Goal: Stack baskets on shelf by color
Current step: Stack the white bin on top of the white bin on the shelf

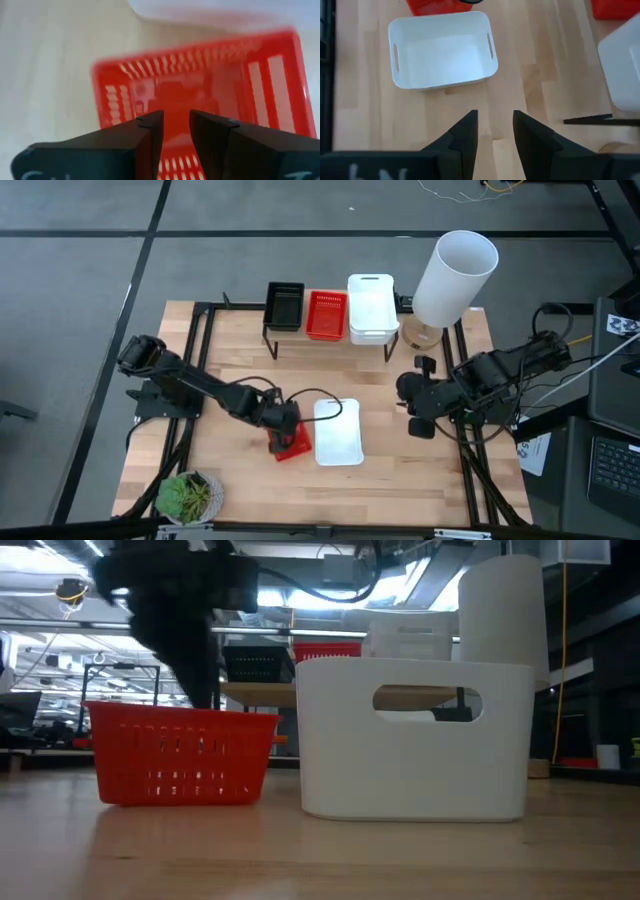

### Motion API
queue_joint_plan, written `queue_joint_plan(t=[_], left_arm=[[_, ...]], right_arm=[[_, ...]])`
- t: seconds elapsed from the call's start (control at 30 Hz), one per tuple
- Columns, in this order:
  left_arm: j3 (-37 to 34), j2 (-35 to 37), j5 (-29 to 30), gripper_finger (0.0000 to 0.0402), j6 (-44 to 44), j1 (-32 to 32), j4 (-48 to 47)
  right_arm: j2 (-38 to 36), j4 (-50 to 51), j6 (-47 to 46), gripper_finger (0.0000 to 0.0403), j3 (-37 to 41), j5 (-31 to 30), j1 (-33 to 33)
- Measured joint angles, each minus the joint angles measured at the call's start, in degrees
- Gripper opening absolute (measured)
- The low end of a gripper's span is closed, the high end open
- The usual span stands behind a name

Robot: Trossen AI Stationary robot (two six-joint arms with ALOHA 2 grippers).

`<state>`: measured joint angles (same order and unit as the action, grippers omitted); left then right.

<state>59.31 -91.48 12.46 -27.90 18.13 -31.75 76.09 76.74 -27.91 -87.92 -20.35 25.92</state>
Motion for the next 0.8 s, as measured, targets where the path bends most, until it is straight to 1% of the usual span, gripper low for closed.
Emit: queue_joint_plan(t=[0.1,0.2,0.3,0.4,0.53,0.67,0.8], left_arm=[[0.5,0.0,-1.48,0.0086,-0.03,2.07,-2.4],[0.69,0.0,-1.77,0.0086,-0.32,4.41,-3.67],[0.69,0.33,-1.51,0.0086,-2.34,6.2,-6.63],[0.69,1.03,-0.35,0.0086,-5.11,7.86,-9.44],[0.69,0.94,-0.06,0.0086,-7.66,9.29,-11.59],[0.69,0.94,-0.19,0.0086,-9.47,10.96,-13.02],[0.69,0.94,1.84,0.0086,-10.45,12.03,-12.92]], right_arm=[[0.01,-3.86,4.38,0.0123,2.7,-2.93,0.21],[0.03,-11.94,5.63,0.0123,6.3,-5.12,0.17],[0.07,-22.85,8.96,0.0123,10.19,-4.93,-0.47],[0.63,-29.99,9.66,0.0123,12.95,-4.52,-2.4],[2.55,-32.37,10.3,0.0123,14.21,-0.09,-5.4],[5.71,-32.31,11.55,0.0123,14.23,2.11,-7.71],[11.29,-33.55,14.73,0.0123,14.23,8.55,-8.86]])
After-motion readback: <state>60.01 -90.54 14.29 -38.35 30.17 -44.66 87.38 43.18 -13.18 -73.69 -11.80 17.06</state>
